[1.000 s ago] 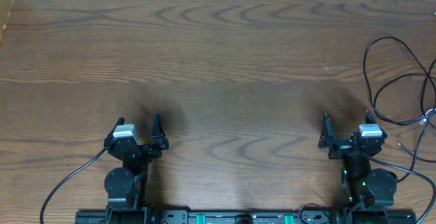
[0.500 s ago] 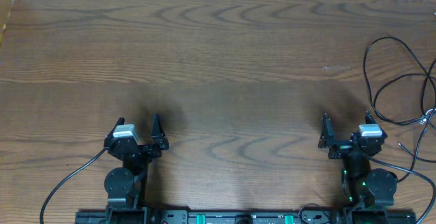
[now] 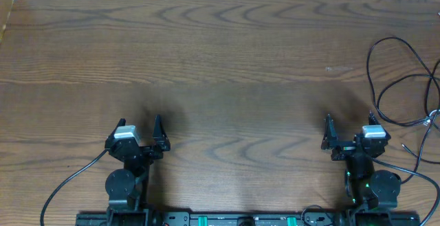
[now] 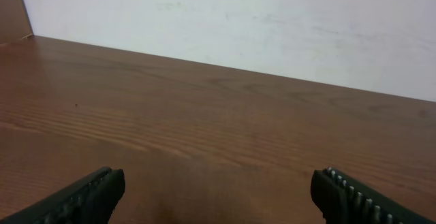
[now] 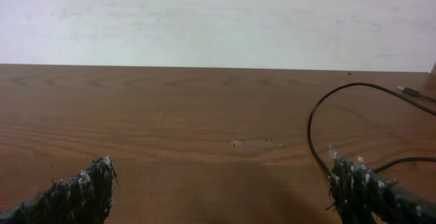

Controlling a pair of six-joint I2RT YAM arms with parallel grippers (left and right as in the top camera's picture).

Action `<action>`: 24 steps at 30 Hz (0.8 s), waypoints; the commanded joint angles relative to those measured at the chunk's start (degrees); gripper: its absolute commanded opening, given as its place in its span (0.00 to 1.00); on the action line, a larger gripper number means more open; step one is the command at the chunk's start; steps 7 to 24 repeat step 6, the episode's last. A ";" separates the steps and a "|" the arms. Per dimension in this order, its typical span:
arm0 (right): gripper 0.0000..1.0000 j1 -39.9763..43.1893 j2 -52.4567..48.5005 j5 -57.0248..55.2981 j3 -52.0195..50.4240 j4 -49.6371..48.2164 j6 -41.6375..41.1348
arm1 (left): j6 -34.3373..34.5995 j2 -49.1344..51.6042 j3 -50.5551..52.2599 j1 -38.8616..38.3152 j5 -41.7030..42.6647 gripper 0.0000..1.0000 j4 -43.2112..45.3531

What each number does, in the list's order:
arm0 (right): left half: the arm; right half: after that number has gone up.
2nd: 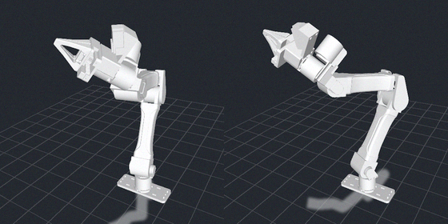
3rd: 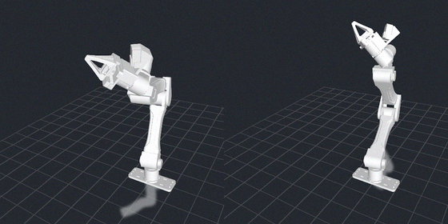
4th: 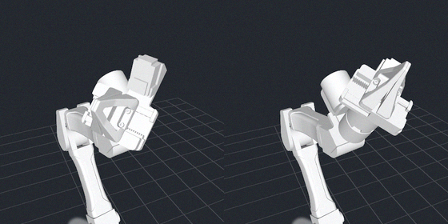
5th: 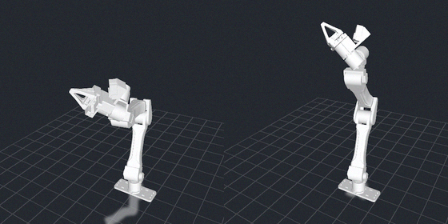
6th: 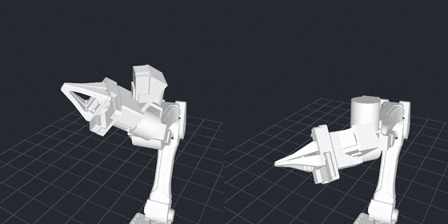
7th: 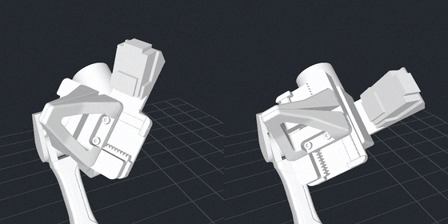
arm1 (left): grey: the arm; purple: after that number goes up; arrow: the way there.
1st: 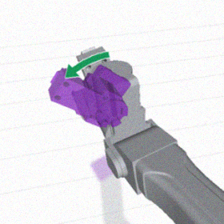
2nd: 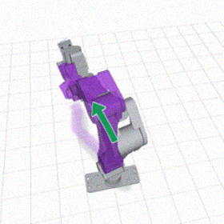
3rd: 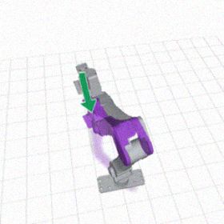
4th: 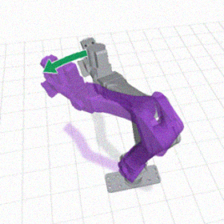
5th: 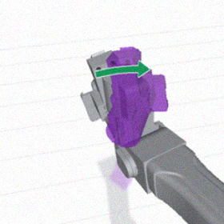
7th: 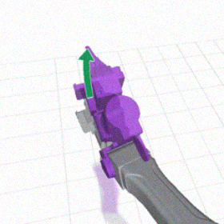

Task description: Untangle cables

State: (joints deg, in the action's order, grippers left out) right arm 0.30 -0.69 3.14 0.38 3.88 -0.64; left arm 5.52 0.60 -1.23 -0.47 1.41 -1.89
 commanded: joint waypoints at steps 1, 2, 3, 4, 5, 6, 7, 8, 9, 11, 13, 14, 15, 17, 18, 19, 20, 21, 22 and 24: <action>0.99 -0.39 0.39 -0.63 -0.07 0.31 -0.57 | -0.92 -0.37 1.01 0.24 -0.74 0.92 -2.32; 0.99 -0.39 0.39 -0.61 -0.04 0.31 -0.57 | -0.92 -0.37 1.01 0.24 -0.74 0.92 -2.32; 0.99 -0.39 0.39 -0.61 -0.07 0.31 -0.57 | -0.92 -0.37 1.01 0.24 -0.74 0.92 -2.32; 0.99 -0.39 0.39 -0.61 -0.07 0.31 -0.57 | -0.92 -0.37 1.01 0.24 -0.74 0.92 -2.32; 0.99 -0.39 0.39 -0.63 -0.07 0.31 -0.57 | -0.94 -0.37 1.01 0.24 -0.74 0.92 -2.32; 0.99 -0.39 0.39 -0.61 -0.04 0.31 -0.57 | -0.92 -0.37 1.01 0.24 -0.74 0.92 -2.32; 0.99 -0.39 0.39 -0.61 -0.04 0.31 -0.57 | -0.92 -0.37 1.01 0.24 -0.74 0.92 -2.32; 0.99 -0.39 0.39 -0.61 -0.04 0.31 -0.57 | -0.92 -0.37 1.01 0.24 -0.74 0.92 -2.32; 0.99 -0.39 0.39 -0.61 -0.04 0.31 -0.57 | -0.92 -0.37 1.01 0.24 -0.74 0.92 -2.32; 0.99 -0.39 0.39 -0.61 -0.04 0.31 -0.57 | -0.92 -0.37 1.01 0.24 -0.74 0.92 -2.32; 0.99 -0.39 0.39 -0.61 -0.04 0.31 -0.57 | -0.92 -0.37 1.01 0.24 -0.74 0.92 -2.32; 0.99 -0.39 0.39 -0.61 -0.04 0.31 -0.57 | -0.92 -0.37 1.01 0.24 -0.74 0.92 -2.32; 0.99 -0.39 0.39 -0.61 -0.04 0.31 -0.57 | -0.92 -0.37 1.01 0.24 -0.74 0.92 -2.32; 0.99 -0.39 0.39 -0.61 -0.04 0.31 -0.57 | -0.92 -0.37 1.01 0.24 -0.74 0.92 -2.32; 0.99 -0.39 0.39 -0.61 -0.04 0.31 -0.57 | -0.92 -0.37 1.01 0.24 -0.74 0.92 -2.32; 0.99 -0.39 0.39 -0.61 -0.04 0.31 -0.57 | -0.92 -0.37 1.01 0.24 -0.74 0.92 -2.32; 0.99 -0.39 0.39 -0.61 -0.04 0.31 -0.57 | -0.92 -0.37 1.01 0.24 -0.74 0.92 -2.32; 0.99 -0.39 0.39 -0.61 -0.04 0.31 -0.57 | -0.92 -0.37 1.01 0.24 -0.74 0.92 -2.32; 0.99 -0.39 0.39 -0.61 -0.04 0.31 -0.57 | -0.92 -0.37 1.01 0.24 -0.74 0.92 -2.32; 0.99 -0.39 0.39 -0.61 -0.04 0.31 -0.57 | -0.92 -0.37 1.01 0.24 -0.74 0.92 -2.32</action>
